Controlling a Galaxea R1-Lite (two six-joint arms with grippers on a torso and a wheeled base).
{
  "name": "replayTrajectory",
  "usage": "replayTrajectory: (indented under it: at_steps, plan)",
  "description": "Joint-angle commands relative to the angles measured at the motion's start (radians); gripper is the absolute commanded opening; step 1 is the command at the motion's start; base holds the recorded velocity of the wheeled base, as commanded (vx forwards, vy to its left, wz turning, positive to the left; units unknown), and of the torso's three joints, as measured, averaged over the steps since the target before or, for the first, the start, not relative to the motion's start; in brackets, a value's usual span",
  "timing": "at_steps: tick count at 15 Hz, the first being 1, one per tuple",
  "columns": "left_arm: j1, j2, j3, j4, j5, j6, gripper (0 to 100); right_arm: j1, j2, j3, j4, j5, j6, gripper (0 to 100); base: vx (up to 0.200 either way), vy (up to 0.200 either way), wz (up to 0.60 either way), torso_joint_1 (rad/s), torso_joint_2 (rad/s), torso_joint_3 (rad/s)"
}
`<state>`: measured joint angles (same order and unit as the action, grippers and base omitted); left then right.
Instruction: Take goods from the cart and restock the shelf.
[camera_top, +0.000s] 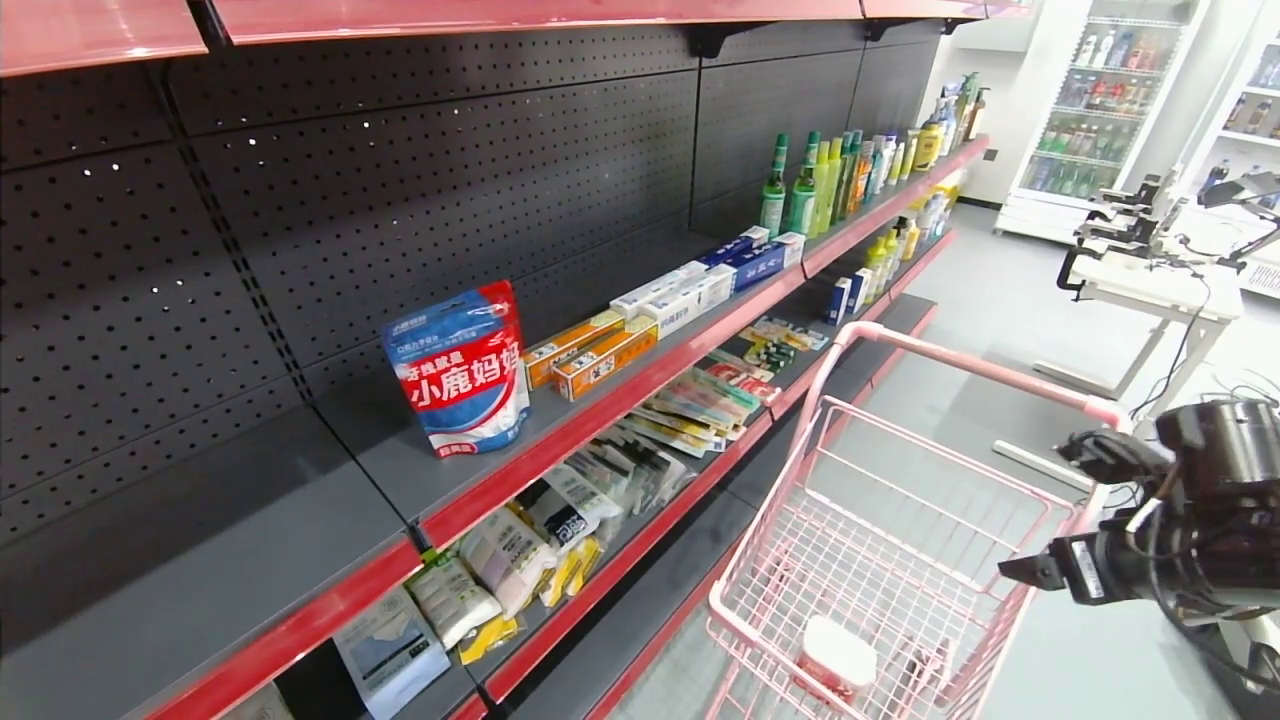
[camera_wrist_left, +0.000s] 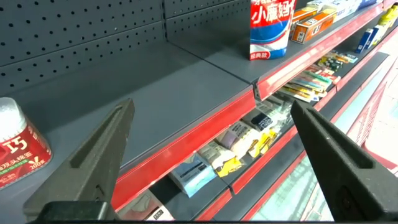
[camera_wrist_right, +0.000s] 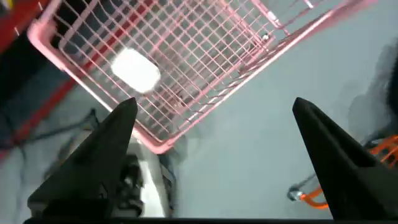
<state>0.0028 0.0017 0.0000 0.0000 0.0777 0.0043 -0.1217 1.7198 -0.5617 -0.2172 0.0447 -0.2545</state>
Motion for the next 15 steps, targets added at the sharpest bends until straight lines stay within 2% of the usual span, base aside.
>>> replayTrajectory:
  at_steps: [1,5,9,15]
  plan:
    - [0.0,0.001,0.0,0.0,0.001,0.0,100,-0.003,0.322,-0.04,-0.063,0.02,-0.175,100,0.0,0.0,0.0,0.0,0.0,0.0]
    - [0.0,0.001,0.0,0.0,-0.001,0.0,100,0.054,0.379,-0.064,-0.063,0.058,-0.207,100,0.0,0.0,0.0,-0.021,0.05,0.026]
    - [0.0,0.001,0.0,0.0,-0.001,0.0,100,0.128,0.423,-0.089,-0.067,0.067,-0.209,100,0.0,0.0,0.0,-0.098,0.21,0.111]
    - [0.0,0.0,0.0,0.0,-0.001,0.0,100,0.183,0.48,-0.164,-0.071,0.087,-0.209,100,0.0,0.0,0.0,-0.128,0.28,0.155]
